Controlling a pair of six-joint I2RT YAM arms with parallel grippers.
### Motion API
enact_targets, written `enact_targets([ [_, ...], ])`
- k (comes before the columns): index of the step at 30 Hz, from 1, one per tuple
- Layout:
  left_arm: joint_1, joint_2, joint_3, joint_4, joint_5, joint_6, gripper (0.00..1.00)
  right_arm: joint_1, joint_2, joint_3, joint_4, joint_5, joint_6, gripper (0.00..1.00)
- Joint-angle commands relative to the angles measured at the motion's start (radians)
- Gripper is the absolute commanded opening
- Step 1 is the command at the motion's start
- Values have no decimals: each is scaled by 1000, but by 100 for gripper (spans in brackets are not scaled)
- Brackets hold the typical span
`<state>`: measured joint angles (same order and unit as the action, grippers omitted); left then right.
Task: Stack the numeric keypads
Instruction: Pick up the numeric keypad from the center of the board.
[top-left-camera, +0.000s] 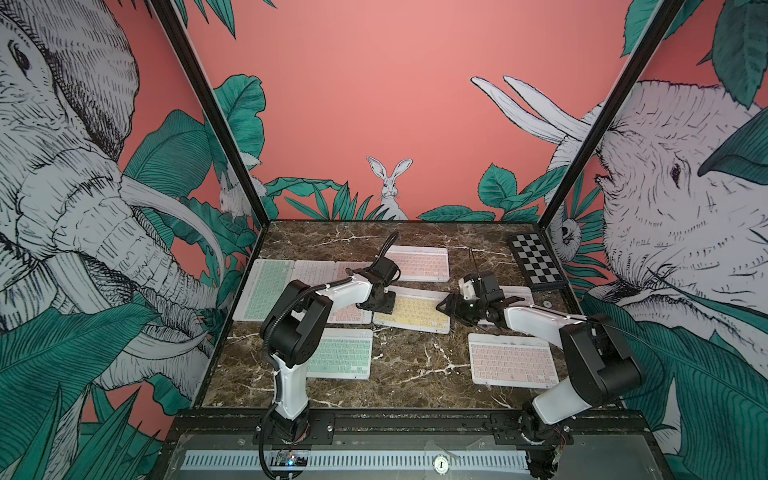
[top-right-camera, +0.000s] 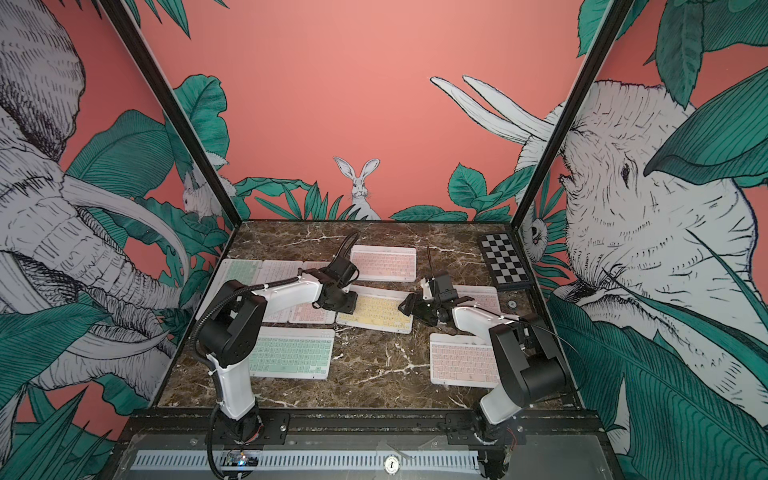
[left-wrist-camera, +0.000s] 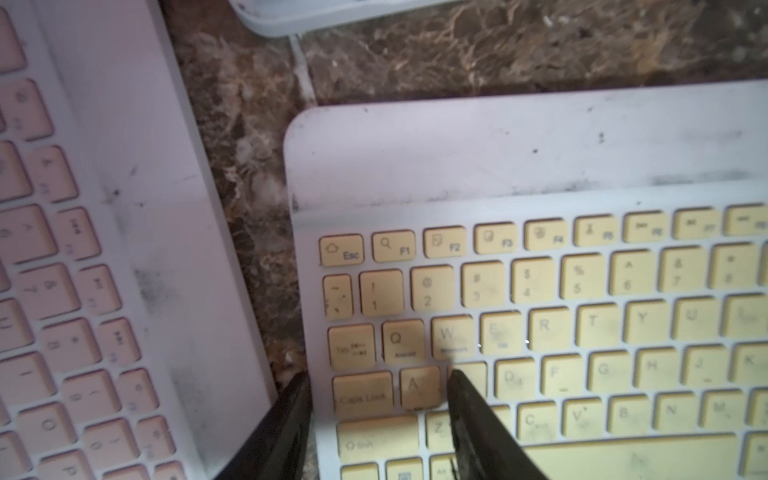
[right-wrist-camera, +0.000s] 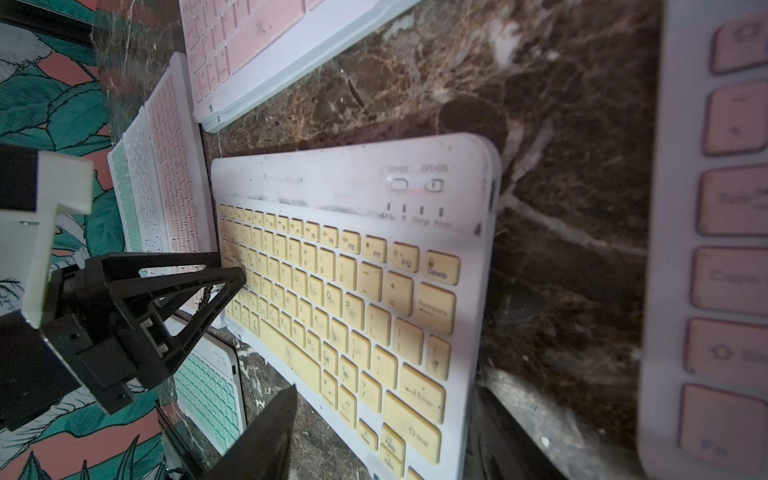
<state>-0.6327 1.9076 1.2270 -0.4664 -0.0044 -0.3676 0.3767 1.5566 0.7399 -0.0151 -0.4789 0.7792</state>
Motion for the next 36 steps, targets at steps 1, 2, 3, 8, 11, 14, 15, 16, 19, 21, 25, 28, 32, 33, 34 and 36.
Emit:
enact_targets([
  [1,-26,15,-47,-6,94,14,54,2,-39,-3,81,-65,12,65],
  [2,-26,13,-48,-6,94,13,54,1,-38,-4,80,-64,12,65],
  [3,-26,13,-50,-5,95,13,54,1,-35,-3,76,-58,8,65],
  [8,-27,8,-57,-6,95,5,54,0,-7,24,18,-22,-27,65],
  [11,-27,5,-58,-6,89,3,54,0,17,61,-70,31,-65,65],
  [14,-25,4,-61,-3,82,-1,54,1,37,101,-172,87,-113,65],
  [15,-26,4,-63,-3,79,-2,54,0,37,106,-190,103,-123,65],
  [16,-26,4,-64,-2,77,-4,54,-1,61,105,-198,118,-127,65],
  [19,-26,3,-71,0,75,-8,54,1,70,108,-230,154,-143,65],
  [21,-26,0,-76,2,74,-10,54,0,74,108,-242,167,-150,65],
  [25,-27,-7,-81,-3,66,-7,54,1,75,110,-254,191,-159,66],
  [28,-26,-9,-81,-10,61,0,54,2,91,110,-243,176,-159,66],
  [32,-27,-5,-81,-12,58,7,54,11,104,103,-210,151,-141,66],
  [33,-27,-4,-83,-9,57,7,54,15,106,102,-199,144,-132,66],
  [34,-27,-3,-85,-7,57,9,54,19,109,98,-186,134,-123,66],
  [36,-27,0,-87,-7,58,10,54,25,112,92,-153,109,-104,66],
])
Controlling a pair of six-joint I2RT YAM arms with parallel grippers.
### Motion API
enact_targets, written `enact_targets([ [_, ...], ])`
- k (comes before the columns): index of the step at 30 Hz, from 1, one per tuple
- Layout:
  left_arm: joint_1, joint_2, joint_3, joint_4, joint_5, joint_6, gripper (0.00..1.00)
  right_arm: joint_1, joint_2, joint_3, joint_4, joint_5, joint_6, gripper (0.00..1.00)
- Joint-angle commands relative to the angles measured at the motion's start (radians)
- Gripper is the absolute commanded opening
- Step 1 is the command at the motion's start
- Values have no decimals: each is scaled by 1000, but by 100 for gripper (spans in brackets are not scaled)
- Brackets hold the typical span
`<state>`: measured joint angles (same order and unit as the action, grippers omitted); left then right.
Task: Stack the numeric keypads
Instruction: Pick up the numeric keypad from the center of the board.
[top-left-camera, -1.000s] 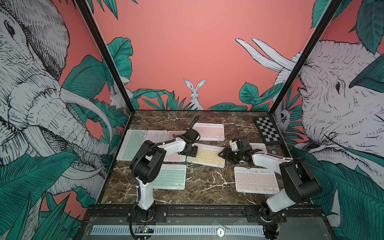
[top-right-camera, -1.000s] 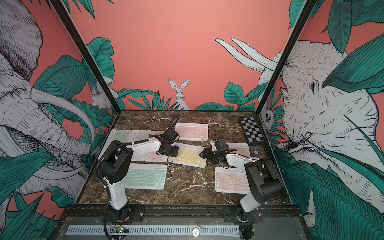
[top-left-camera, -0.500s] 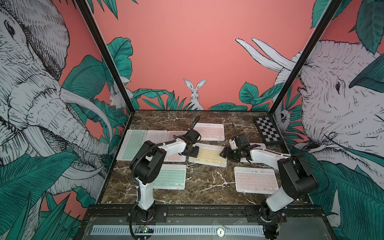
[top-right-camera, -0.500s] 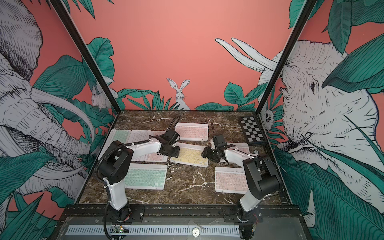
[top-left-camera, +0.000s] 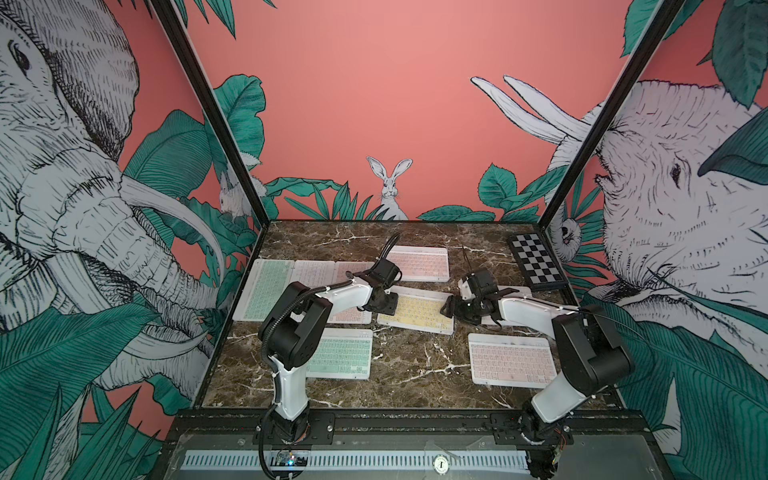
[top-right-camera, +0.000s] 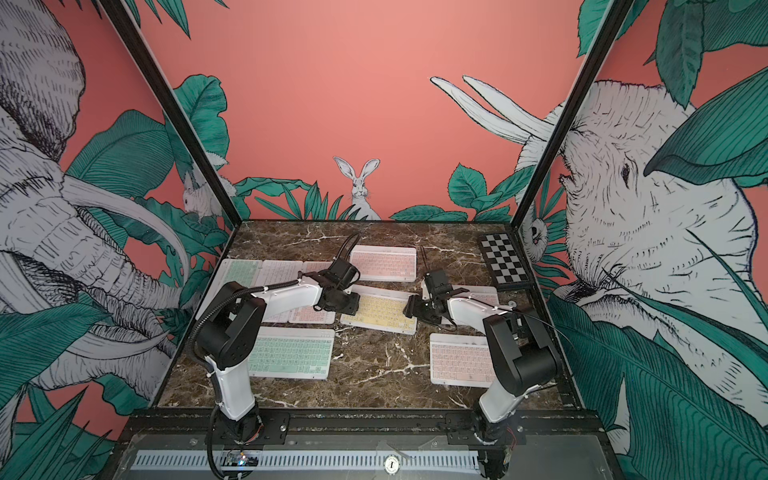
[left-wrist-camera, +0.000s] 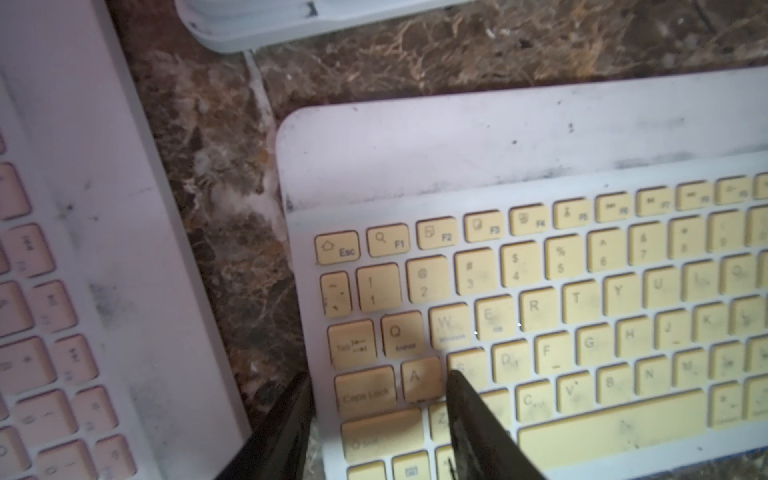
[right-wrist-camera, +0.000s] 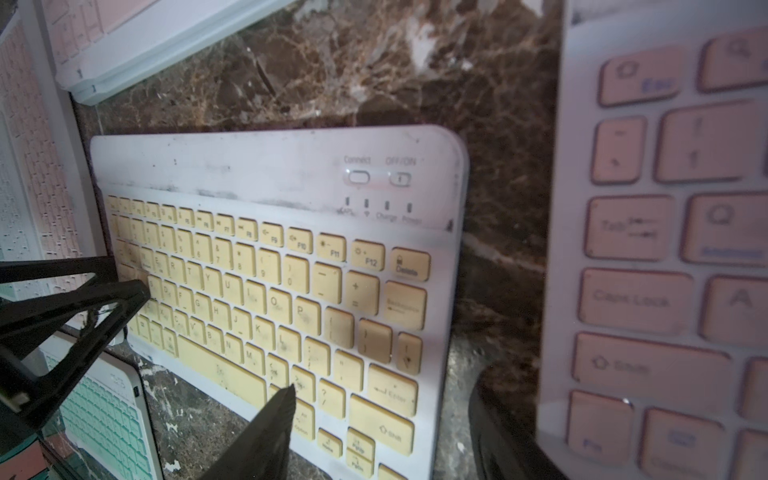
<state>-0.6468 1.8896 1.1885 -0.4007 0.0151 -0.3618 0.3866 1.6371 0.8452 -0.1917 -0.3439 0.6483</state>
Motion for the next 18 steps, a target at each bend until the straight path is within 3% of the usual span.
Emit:
enact_targets([
  [1,-15,19,-50,-73,39,5,54,17,33,-17,41,-39,36,66],
  [11,-34,20,-55,-79,51,21,53,12,22,-87,341,-242,136,66],
  [18,-39,17,-66,-73,62,20,53,-9,-2,-131,454,-319,178,65],
])
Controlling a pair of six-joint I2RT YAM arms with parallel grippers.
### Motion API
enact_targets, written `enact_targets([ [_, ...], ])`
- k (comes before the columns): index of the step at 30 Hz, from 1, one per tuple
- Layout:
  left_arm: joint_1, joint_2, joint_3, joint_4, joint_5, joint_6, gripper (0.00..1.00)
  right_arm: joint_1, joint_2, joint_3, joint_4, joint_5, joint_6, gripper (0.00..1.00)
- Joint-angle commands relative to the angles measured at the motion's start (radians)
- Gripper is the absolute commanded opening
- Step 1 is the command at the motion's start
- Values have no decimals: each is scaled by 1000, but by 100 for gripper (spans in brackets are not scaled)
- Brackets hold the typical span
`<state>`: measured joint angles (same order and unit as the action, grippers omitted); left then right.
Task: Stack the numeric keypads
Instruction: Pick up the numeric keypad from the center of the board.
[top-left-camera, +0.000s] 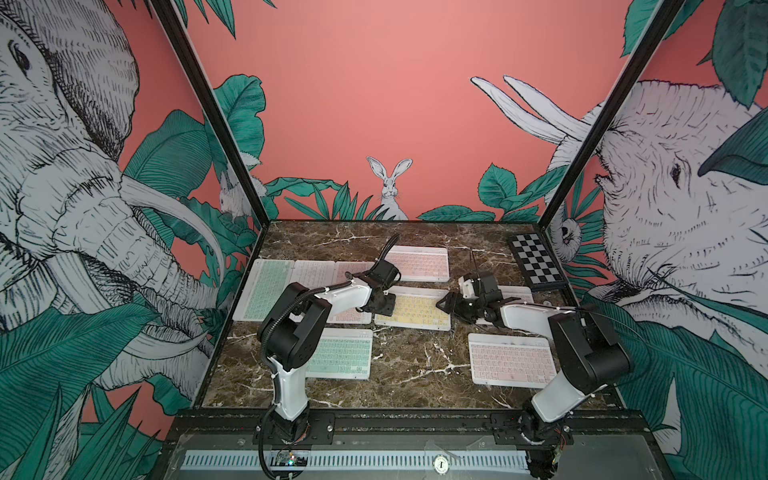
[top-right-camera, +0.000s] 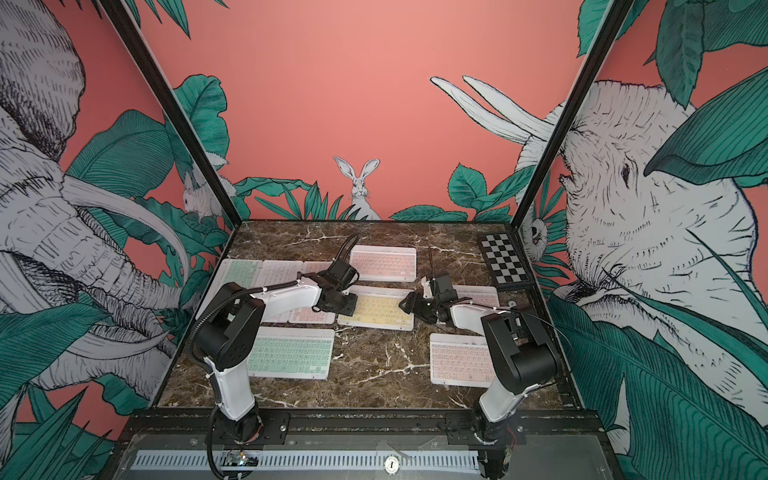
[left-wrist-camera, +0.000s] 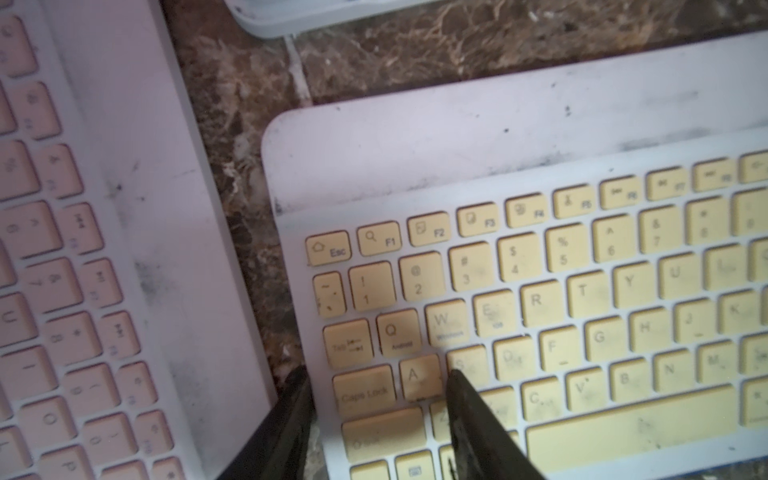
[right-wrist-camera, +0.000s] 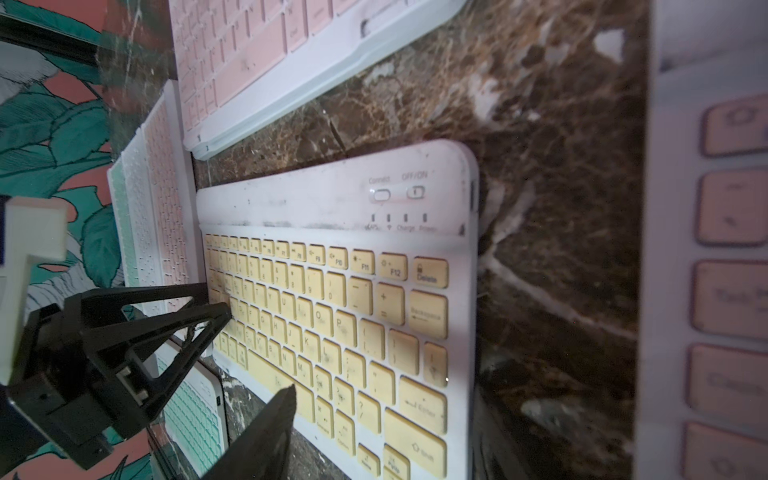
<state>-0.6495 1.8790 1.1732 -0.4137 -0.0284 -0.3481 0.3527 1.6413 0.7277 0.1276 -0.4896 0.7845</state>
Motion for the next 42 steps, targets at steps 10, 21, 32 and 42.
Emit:
enact_targets([
  [10,-38,25,-58,-49,120,7,52,4,-32,-50,148,-229,35,63],
  [21,-38,9,-63,-42,130,8,52,-8,-95,-87,196,-257,70,62],
  [32,-38,-4,-65,-34,159,16,52,-21,-124,-127,253,-292,110,60],
  [42,-37,-17,-70,-25,197,29,52,-32,-141,-146,285,-309,136,60],
])
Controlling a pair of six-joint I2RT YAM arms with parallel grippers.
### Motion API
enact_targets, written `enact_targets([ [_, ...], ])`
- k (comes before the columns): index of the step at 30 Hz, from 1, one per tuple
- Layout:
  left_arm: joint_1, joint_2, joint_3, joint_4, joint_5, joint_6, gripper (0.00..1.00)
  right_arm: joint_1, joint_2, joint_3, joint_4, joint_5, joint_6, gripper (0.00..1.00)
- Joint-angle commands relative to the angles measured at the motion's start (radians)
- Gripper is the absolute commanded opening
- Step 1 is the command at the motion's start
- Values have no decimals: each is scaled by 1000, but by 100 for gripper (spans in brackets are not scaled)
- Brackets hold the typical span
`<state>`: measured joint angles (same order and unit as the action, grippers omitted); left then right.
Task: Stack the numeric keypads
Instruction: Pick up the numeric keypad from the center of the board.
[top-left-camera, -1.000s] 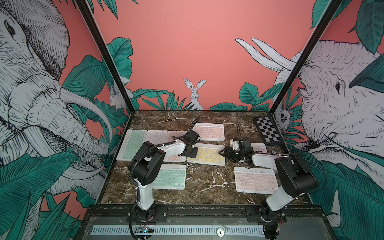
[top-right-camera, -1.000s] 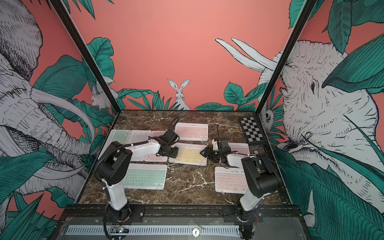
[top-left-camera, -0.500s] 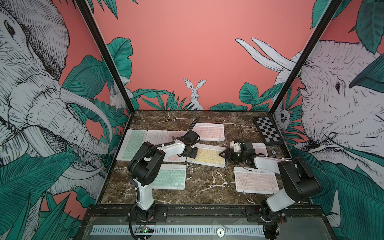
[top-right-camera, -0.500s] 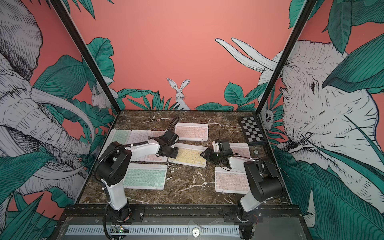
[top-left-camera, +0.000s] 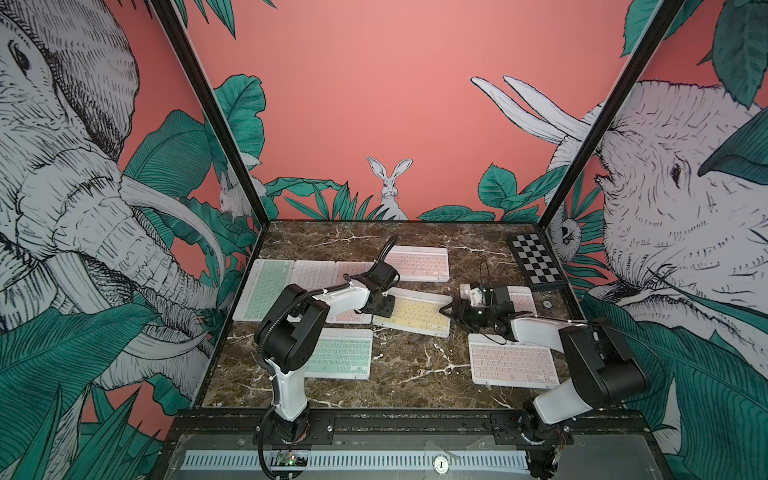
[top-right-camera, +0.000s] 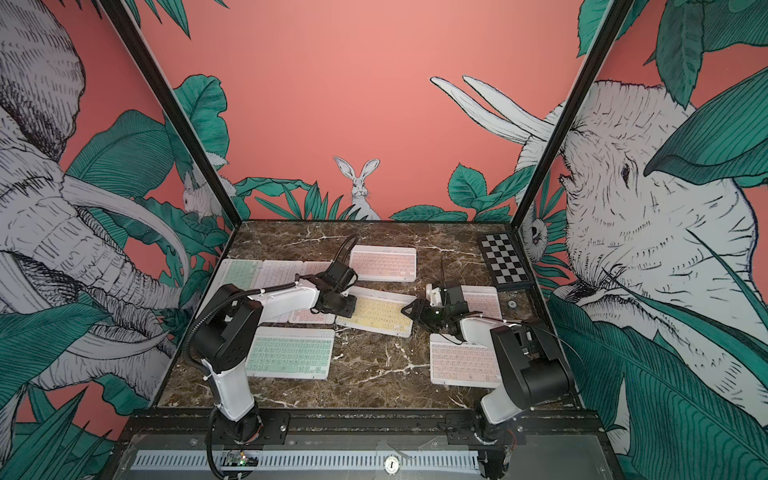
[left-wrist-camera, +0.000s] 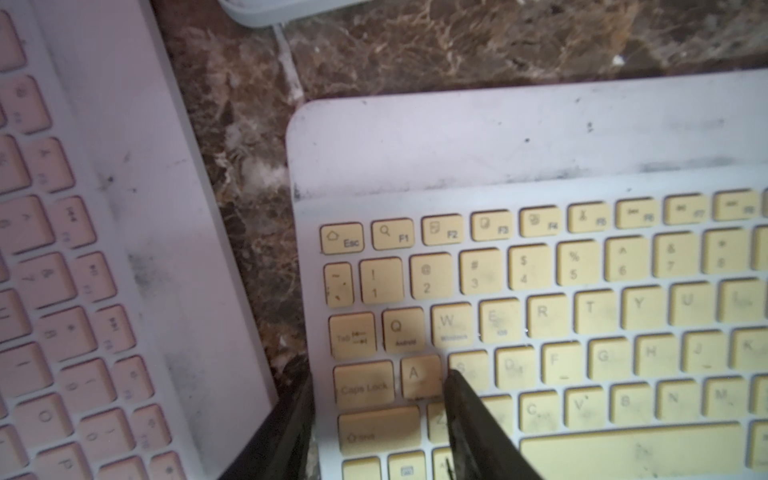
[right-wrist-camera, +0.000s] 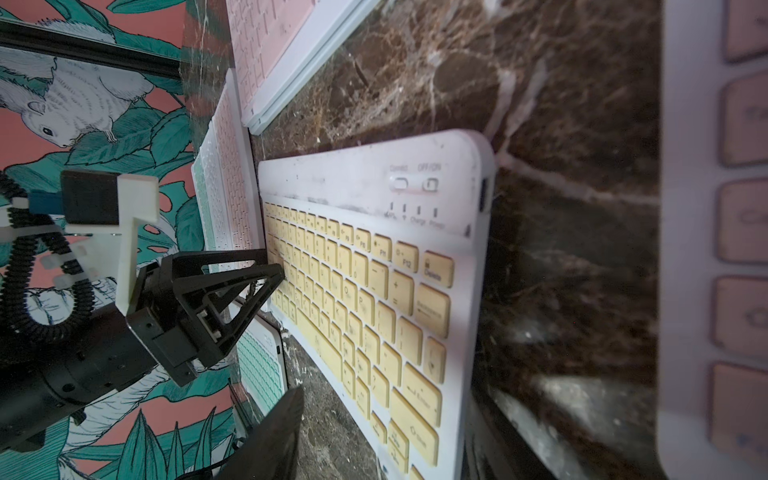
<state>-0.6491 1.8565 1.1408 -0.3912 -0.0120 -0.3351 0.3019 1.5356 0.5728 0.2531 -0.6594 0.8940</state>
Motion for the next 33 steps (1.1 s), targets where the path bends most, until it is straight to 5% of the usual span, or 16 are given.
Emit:
enact_targets([
  [1,-38,3,-39,-47,182,17,52,19,-38,9,160,-141,28,60],
  [15,-38,-24,-42,-57,211,38,52,-1,-70,-11,143,-174,13,59],
  [24,-38,-16,-27,-70,183,27,52,-1,-18,81,-110,-37,-135,58],
  [33,-38,-13,-31,-64,172,19,51,-1,20,94,-37,-84,-107,57],
])
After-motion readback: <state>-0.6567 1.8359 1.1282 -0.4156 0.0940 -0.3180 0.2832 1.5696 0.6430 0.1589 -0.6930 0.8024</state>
